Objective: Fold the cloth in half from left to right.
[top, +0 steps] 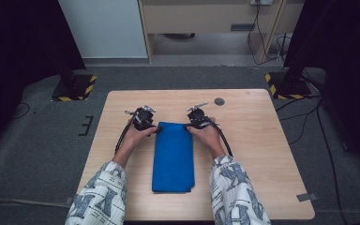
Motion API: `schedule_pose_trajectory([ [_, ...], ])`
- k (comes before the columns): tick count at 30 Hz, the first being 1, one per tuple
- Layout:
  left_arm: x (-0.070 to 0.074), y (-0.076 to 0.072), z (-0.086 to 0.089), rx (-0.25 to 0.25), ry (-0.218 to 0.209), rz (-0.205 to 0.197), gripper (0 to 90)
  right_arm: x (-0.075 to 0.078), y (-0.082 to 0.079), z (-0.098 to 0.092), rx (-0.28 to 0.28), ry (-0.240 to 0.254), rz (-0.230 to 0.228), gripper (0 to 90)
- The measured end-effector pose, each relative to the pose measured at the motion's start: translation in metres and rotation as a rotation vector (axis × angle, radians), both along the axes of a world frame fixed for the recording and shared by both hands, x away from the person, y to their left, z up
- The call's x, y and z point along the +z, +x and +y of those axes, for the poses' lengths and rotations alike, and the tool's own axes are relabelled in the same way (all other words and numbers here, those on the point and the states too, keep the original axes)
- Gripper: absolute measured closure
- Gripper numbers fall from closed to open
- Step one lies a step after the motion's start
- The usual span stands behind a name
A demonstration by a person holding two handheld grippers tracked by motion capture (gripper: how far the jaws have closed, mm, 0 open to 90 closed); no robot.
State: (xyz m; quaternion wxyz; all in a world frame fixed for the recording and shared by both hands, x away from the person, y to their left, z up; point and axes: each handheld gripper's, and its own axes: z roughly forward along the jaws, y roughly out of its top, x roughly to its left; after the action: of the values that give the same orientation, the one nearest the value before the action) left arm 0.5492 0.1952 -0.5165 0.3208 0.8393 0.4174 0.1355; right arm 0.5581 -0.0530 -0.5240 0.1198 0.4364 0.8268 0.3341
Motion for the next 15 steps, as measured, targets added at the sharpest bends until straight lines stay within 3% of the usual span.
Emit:
schedule_pose_trajectory([
  [1, 0.0004, -0.0006, -0.0002, -0.001, -0.003, -0.011, 38.4, -0.0001, -0.0009, 0.0008, 0.013, 0.01, 0.004, 64.8],
  [7, -0.0005, 0.0011, 0.0004, 0.017, -0.031, -0.034, 41.9, 0.0012, -0.0027, 0.0046, 0.025, -0.004, 0.013, 75.0],
  [15, -0.0081, 0.0012, -0.0007, 0.022, -0.006, -0.029, 44.1, 0.0013, -0.0052, 0.0081, 0.041, -0.017, 0.003, 86.1],
])
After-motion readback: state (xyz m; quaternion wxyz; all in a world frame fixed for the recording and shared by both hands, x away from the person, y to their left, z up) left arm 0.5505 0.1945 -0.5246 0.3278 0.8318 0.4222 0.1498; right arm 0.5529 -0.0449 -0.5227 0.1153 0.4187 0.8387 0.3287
